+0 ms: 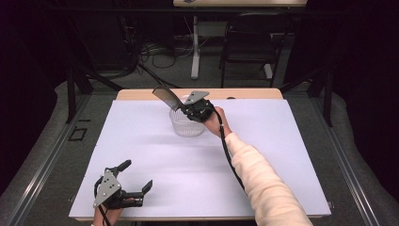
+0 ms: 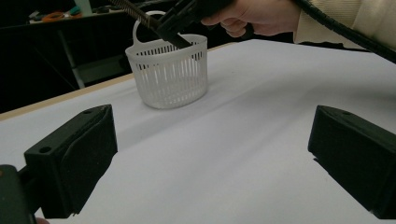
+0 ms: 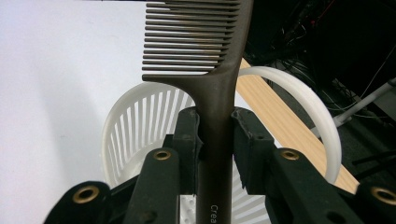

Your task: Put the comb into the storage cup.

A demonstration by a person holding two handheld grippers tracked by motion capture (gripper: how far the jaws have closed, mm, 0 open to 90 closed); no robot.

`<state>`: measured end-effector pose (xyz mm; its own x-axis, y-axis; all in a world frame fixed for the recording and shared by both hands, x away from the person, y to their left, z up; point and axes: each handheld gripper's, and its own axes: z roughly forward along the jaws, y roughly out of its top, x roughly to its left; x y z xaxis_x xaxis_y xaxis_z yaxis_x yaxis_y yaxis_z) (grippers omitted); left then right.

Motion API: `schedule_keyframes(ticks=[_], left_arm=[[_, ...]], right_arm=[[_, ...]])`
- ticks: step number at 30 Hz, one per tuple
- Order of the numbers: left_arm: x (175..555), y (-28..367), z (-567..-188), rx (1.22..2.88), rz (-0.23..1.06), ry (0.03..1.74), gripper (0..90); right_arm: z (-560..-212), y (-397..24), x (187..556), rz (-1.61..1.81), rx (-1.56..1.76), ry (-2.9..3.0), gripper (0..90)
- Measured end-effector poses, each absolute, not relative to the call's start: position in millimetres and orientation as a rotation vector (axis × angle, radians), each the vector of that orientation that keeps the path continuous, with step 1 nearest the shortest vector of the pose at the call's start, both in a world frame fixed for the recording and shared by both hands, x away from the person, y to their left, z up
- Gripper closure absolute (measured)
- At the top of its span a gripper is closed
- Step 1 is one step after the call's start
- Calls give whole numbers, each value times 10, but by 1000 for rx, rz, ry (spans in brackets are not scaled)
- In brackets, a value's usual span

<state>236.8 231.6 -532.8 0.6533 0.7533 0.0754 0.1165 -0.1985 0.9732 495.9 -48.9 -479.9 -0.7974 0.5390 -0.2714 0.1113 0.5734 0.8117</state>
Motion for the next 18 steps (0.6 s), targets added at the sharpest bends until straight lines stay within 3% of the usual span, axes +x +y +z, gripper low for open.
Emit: schedule_keyframes(ticks=[18], left_arm=[[2366, 2316, -5328, 1698, 678, 715, 13]], right_arm=[[-4847, -455, 4957, 1123, 520, 2338, 721]])
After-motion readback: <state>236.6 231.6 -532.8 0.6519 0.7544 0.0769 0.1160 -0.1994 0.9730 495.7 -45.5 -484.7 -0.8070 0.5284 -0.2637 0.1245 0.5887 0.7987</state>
